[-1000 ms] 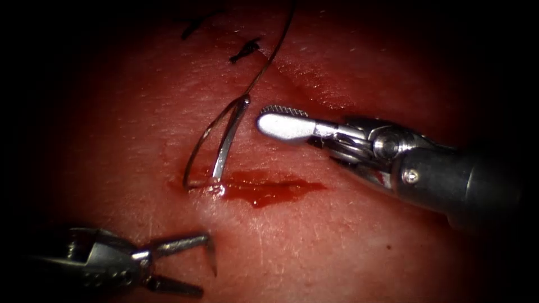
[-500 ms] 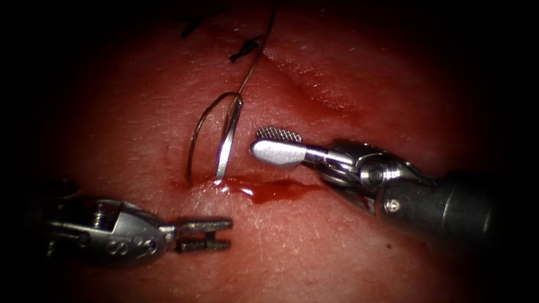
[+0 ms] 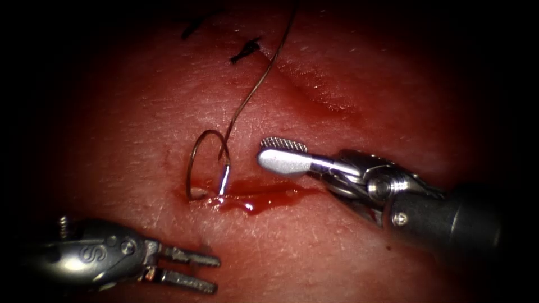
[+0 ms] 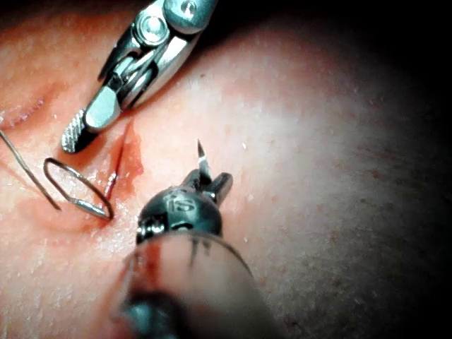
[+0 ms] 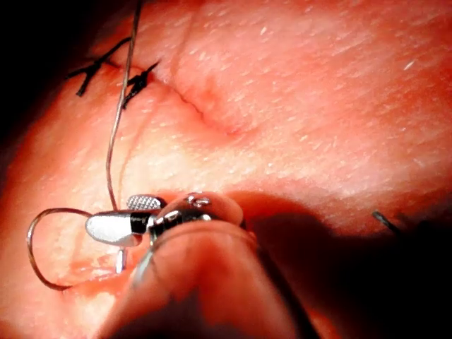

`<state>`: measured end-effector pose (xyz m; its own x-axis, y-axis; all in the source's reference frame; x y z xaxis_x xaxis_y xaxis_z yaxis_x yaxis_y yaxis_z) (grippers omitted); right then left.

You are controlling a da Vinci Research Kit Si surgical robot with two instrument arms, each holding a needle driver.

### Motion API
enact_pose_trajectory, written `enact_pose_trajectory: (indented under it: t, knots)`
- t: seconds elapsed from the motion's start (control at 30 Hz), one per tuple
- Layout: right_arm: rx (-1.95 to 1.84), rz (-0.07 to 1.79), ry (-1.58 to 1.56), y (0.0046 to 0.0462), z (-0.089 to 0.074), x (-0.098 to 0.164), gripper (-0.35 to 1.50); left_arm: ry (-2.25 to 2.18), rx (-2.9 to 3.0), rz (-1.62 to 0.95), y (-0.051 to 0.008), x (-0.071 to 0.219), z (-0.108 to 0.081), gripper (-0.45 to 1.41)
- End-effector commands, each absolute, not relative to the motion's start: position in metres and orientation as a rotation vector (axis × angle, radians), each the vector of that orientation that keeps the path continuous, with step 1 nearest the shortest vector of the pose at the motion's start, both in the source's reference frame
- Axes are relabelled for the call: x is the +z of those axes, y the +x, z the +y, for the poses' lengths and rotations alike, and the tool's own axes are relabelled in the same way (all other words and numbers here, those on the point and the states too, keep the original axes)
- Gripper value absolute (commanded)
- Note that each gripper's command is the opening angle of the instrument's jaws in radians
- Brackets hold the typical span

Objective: Wound Closure

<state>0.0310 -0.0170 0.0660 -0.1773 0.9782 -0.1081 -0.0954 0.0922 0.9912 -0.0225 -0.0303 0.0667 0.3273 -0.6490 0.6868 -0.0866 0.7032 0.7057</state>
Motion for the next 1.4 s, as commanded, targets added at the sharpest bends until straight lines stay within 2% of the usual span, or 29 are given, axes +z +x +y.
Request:
enact_pose_trajectory:
  t: [0.03, 0.27, 0.33, 0.37, 0.43, 0.6, 0.67, 0.7, 0.73, 0.9, 0.97, 1.0, 1.1, 1.13, 1.17, 1.4]
  knots:
    - [1.302, 1.324, 0.980, 0.0316, -0.017, 0.066, 0.15, 0.793, -0.444, -1.209, -0.0230, 0.066, -0.030, -0.45]
    - [1.311, 1.322, 0.986, 0.0318, -0.018, 0.067, -0.01, 0.999, -0.589, -1.241, -0.0222, 0.063, -0.030, -0.45]
    - [1.315, 1.321, 0.990, 0.0318, -0.018, 0.067, -0.01, 1.021, -0.598, -1.244, -0.0220, 0.062, -0.030, -0.45]
    - [1.315, 1.318, 1.003, 0.0318, -0.018, 0.067, -0.11, 1.064, -0.623, -1.264, -0.0215, 0.061, -0.030, -0.45]
    - [1.312, 1.316, 1.012, 0.0318, -0.018, 0.067, -0.16, 1.076, -0.628, -1.281, -0.0213, 0.060, -0.030, -0.45]
    - [1.272, 1.317, 1.054, 0.0317, -0.019, 0.067, -0.18, 1.130, -0.631, -1.331, -0.0201, 0.057, -0.030, -0.45]
    - [1.223, 1.327, 1.068, 0.0315, -0.020, 0.066, -0.01, 1.085, -0.564, -1.395, -0.0196, 0.055, -0.030, -0.45]
    - [1.223, 1.327, 1.068, 0.0315, -0.020, 0.066, -0.01, 1.085, -0.564, -1.395, -0.0196, 0.055, -0.030, -0.45]
    - [1.161, 1.353, 1.035, 0.0314, -0.021, 0.066, 0.12, 1.018, -0.490, -1.447, -0.0192, 0.053, -0.029, -0.45]
    - [0.982, 1.426, 0.865, 0.0314, -0.022, 0.064, 0.26, 0.810, -0.392, -1.516, -0.0186, 0.051, -0.028, -0.45]
    - [0.854, 1.447, 0.758, 0.0317, -0.022, 0.063, 0.27, 0.691, -0.354, -1.530, -0.0183, 0.050, -0.027, -0.45]
    - [0.736, 1.447, 0.658, 0.0320, -0.022, 0.062, 0.34, 0.604, -0.327, -1.535, -0.0180, 0.049, -0.026, -0.45]
    - [0.599, 1.418, 0.577, 0.0327, -0.023, 0.061, 0.93, 0.526, -0.300, -1.536, -0.0174, 0.048, -0.026, -0.45]
    - [0.599, 1.418, 0.577, 0.0327, -0.023, 0.061, 0.93, 0.526, -0.300, -1.536, -0.0174, 0.048, -0.026, -0.45]
    - [0.512, 1.420, 0.540, 0.0333, -0.023, 0.060, 1.08, 0.499, -0.284, -1.535, -0.0170, 0.047, -0.025, -0.45]
    - [0.463, 1.437, 0.497, 0.0359, -0.024, 0.059, 1.10, 0.432, -0.266, -1.548, -0.0166, 0.045, -0.024, -0.45]
